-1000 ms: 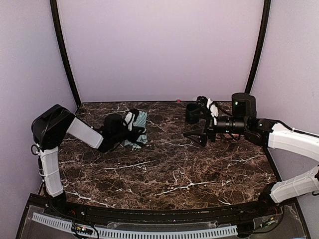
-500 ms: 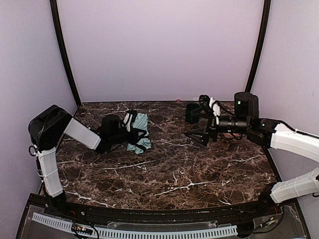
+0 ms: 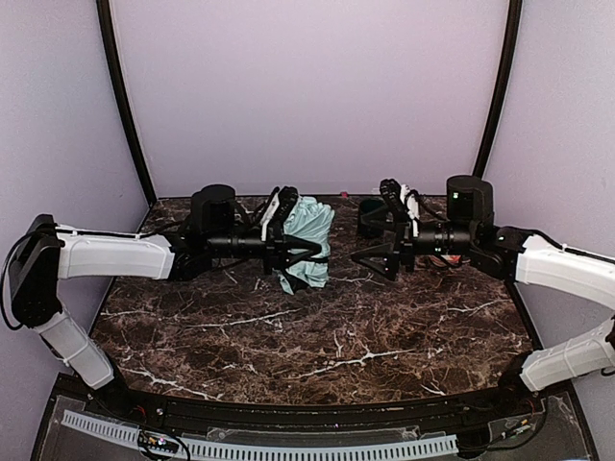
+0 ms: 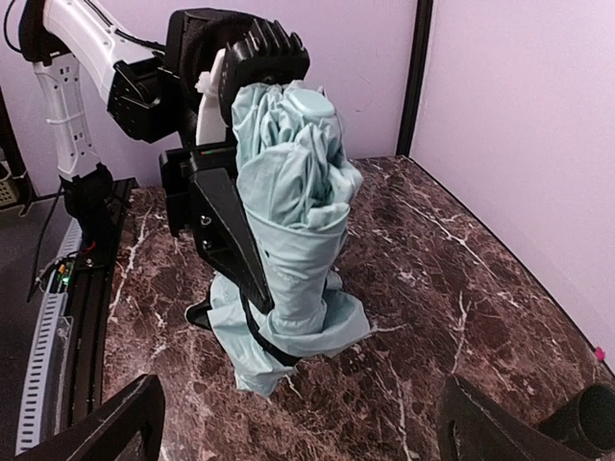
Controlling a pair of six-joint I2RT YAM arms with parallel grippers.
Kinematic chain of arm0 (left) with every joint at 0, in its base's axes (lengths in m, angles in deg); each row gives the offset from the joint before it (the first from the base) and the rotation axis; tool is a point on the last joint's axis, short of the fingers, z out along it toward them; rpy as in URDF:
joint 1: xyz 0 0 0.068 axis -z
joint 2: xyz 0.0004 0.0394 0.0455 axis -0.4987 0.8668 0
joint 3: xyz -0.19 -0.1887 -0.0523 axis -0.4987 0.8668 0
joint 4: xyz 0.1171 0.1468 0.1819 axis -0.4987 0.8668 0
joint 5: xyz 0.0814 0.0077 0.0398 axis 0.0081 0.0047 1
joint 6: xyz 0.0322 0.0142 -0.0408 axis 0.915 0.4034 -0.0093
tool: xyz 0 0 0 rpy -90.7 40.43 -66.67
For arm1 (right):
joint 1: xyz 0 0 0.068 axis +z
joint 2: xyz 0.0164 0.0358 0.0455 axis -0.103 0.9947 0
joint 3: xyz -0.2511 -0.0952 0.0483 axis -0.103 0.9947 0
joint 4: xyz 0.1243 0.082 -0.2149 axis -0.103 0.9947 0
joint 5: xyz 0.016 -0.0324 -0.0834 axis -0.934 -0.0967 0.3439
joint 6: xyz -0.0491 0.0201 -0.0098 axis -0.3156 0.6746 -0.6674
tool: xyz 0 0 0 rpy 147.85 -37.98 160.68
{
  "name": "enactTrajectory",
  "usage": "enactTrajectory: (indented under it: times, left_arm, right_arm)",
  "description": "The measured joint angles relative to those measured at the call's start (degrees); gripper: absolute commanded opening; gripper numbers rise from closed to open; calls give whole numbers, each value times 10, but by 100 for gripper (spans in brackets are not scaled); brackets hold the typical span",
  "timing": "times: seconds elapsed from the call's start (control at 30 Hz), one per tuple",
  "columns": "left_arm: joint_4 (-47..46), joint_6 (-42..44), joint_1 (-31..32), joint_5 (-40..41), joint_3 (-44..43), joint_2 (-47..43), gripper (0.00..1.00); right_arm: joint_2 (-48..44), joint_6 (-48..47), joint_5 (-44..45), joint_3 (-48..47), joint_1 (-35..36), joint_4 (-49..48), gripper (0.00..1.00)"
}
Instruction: Put away the umbrella
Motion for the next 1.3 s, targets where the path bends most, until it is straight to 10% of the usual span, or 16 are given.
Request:
enactTrajectory:
  times: [0.4, 0.6, 0.8, 1.0, 1.17, 1.3]
  left_arm:
    - [40, 35, 23, -102, -1, 0, 0]
    - [40, 36, 26, -125, -1, 9, 0]
    - [43, 38, 24, -132, -1, 9, 0]
    - [46, 39, 25, -146, -9, 16, 2]
    - [50, 42, 25, -145, -10, 17, 93]
    - [47, 58, 26, -92, -2, 7, 99]
  right_arm:
    - [87, 73, -105, -23, 38, -104, 71]
    - [141, 114, -122, -47, 53, -141, 26]
    - [153, 127, -141, -49, 57, -163, 51]
    - [153, 122, -144, -49, 61, -170, 11]
    - [154, 123, -136, -52, 60, -161, 1]
    - [154, 138, -137, -53, 55, -145, 0]
